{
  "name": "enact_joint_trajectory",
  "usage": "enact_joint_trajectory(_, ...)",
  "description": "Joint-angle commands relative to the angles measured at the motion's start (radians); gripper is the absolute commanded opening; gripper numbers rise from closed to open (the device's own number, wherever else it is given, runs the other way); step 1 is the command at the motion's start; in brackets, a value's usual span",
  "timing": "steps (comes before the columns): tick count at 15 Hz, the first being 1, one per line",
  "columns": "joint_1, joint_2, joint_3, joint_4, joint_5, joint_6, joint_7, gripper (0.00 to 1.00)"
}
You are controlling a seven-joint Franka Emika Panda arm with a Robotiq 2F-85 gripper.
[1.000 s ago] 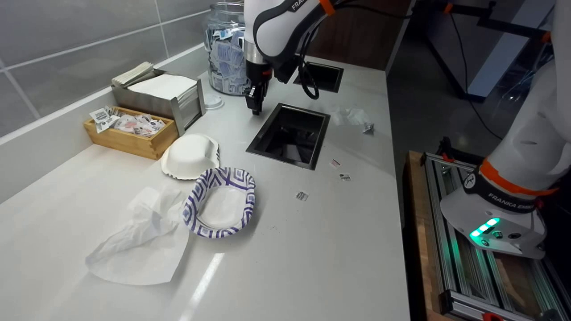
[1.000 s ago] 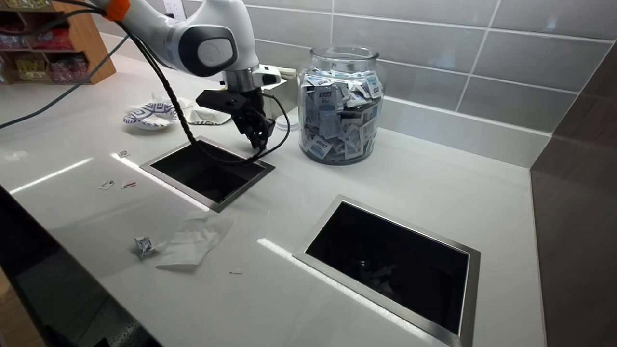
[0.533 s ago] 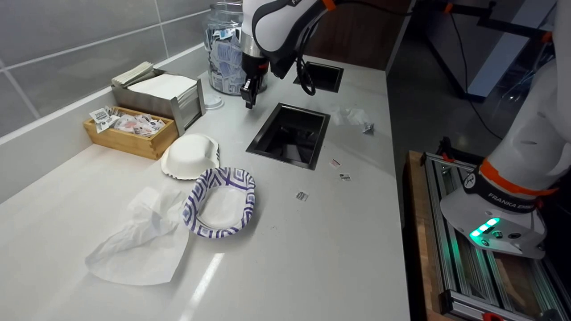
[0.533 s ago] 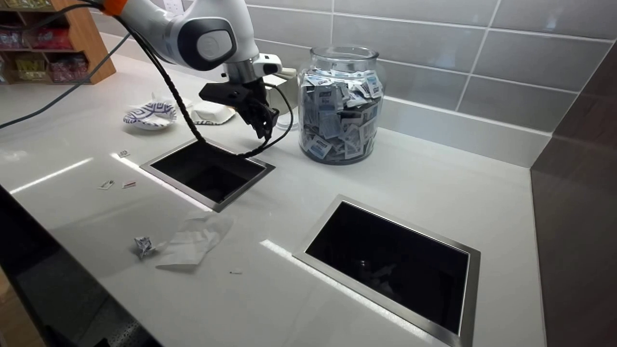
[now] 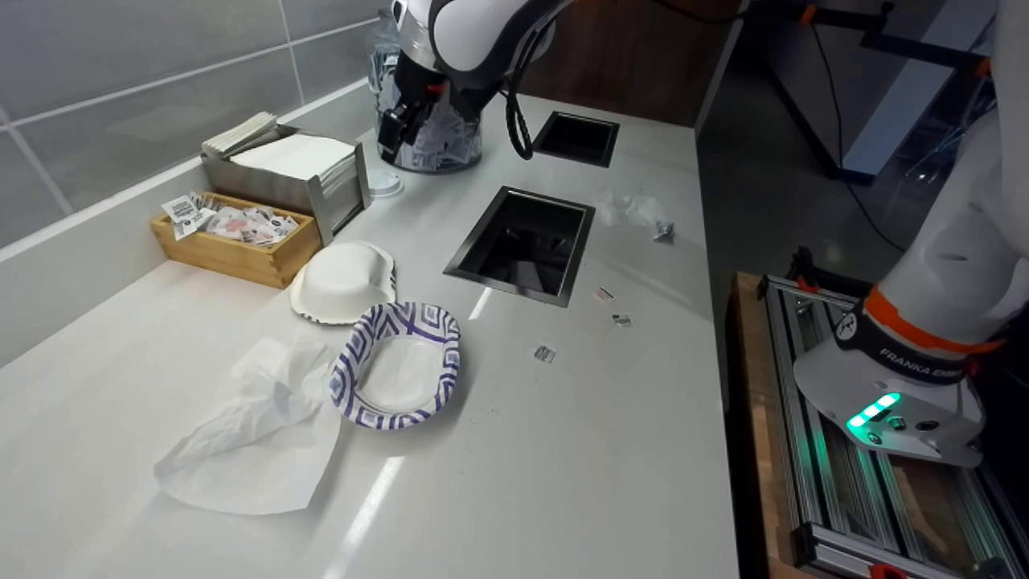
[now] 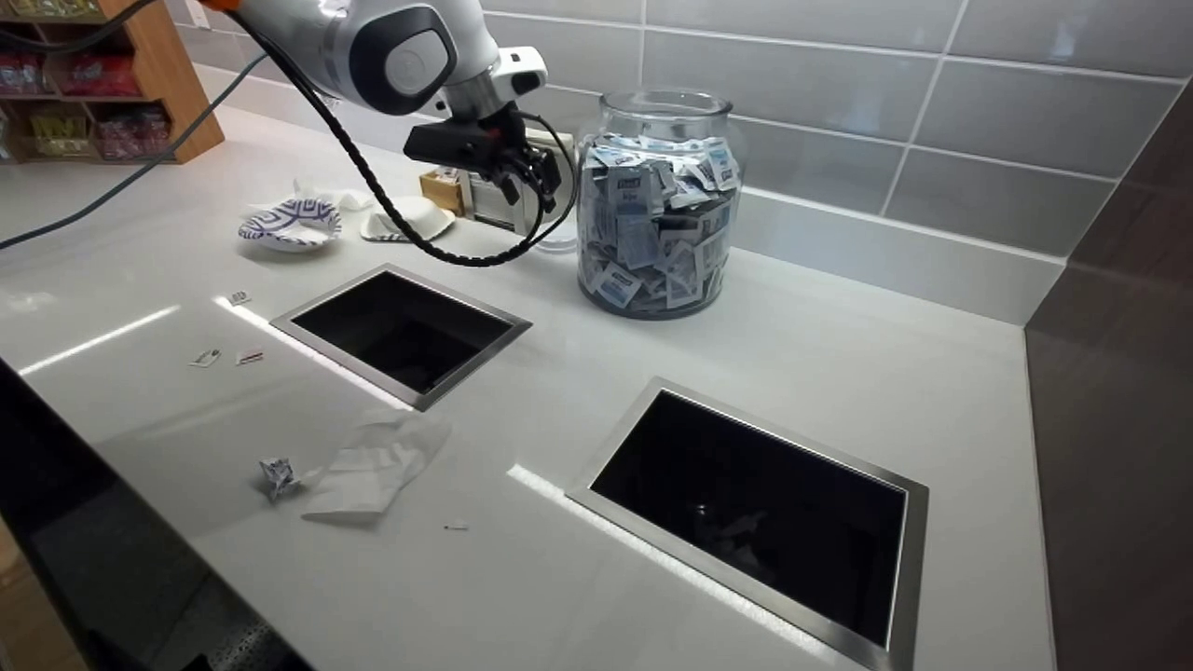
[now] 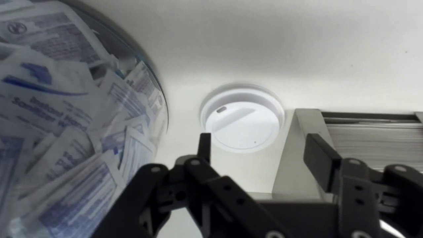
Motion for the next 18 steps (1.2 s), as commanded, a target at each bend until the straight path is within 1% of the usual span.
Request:
enact_joint_trajectory(1,-0.018,0.078,0.024,0.081,0.024,0.045,-0.018,0.43)
enact_joint_trajectory(2,-0.021,0.096,0.027,0.100,0.028,0.055,-0.018,0.33)
enact_joint_trajectory(4,-0.026,0.125,0.031,0.129,0.031,0.058,-0.016,0.19)
enact_joint_trajectory(5,-0.029,0.142,0.033,0.143,0.031,0.060,-0.017,0.10)
enact_joint_trajectory(6,-0.037,0.157,0.042,0.158,0.038,0.053,-0.023,0.03)
enact_joint_trajectory(7,-0.043,0.174,0.051,0.171,0.044,0.050,-0.026,0.00)
enact_joint_trajectory(10,-0.055,0.216,0.065,0.206,0.056,0.036,-0.027,0.00)
enact_joint_trajectory(13,-0.053,0.247,0.055,0.225,0.048,0.001,-0.014,0.00)
enact_joint_trajectory(16,-0.047,0.256,0.041,0.236,0.041,-0.066,-0.003,0.00)
enact_joint_trajectory(18,-0.043,0.244,0.037,0.234,0.042,-0.143,0.001,0.00)
